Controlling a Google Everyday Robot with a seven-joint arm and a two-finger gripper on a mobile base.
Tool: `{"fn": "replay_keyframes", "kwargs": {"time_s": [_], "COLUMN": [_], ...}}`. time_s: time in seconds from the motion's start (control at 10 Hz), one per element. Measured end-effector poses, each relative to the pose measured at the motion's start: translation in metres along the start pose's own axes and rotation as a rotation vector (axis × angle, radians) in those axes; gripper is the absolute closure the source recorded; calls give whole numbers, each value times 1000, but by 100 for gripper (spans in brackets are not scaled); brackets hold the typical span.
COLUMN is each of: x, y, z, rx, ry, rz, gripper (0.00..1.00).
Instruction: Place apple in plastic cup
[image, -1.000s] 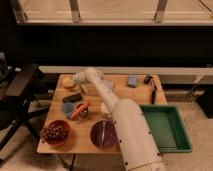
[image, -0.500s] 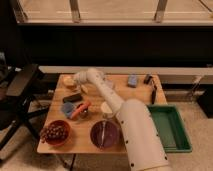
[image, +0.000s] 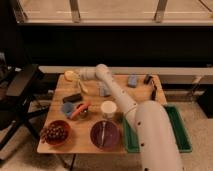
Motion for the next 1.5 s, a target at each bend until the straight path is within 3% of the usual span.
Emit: {"fn": "replay_keyframes", "kwargs": {"time_s": [0.3,0.5,0.7,1.3,1.5], "x": [25,29,28,29,29], "y": [-40,-64,-87,-87,-93], "z": [-25,-39,-50,-50,-50], "rx": [81,102,148,151,176], "ry": [-11,-43,-60,-60,-71], "rz": [-35,-50,-39,-37,-43], "gripper": [100,100,100,100,100]}}
